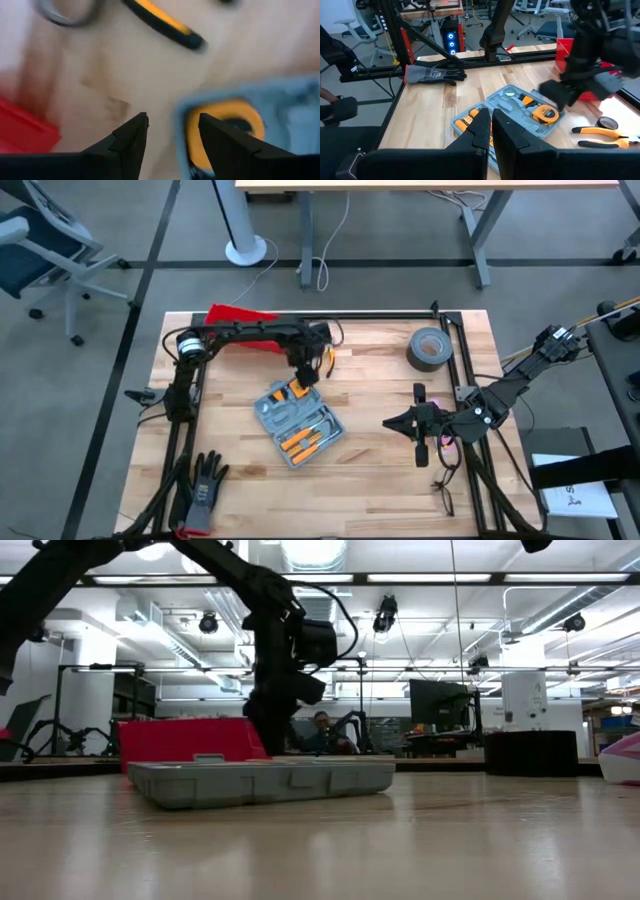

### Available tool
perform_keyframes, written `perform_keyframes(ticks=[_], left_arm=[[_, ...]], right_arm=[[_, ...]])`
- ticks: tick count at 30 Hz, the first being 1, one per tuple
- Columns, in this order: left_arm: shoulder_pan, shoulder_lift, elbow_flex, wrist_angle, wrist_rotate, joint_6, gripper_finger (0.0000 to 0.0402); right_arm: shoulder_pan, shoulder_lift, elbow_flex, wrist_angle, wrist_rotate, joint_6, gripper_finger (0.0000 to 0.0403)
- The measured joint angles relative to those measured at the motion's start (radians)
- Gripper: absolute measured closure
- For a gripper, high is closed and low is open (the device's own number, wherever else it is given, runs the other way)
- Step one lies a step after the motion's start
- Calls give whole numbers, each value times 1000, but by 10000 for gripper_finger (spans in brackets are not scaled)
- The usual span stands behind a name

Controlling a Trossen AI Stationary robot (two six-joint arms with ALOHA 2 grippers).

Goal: Prefit tool cases
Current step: Remove the hex keys from the gray toolbox

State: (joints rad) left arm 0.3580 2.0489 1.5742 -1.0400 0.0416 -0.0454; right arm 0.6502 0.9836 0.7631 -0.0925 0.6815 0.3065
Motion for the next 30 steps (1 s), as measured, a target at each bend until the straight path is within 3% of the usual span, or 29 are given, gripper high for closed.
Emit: perform_keyframes(ticks=[7, 16, 30], left_arm=[[-72, -7, 0, 9, -132, 19, 232], [-108, -49, 0, -73, -128, 57, 244], [-258, -99, -53, -216, -93, 89, 224]], right_arm=[[0, 0, 0, 0, 0, 4, 403], [0, 0, 0, -7, 0, 16, 403], [0, 0, 0, -7, 0, 15, 403]])
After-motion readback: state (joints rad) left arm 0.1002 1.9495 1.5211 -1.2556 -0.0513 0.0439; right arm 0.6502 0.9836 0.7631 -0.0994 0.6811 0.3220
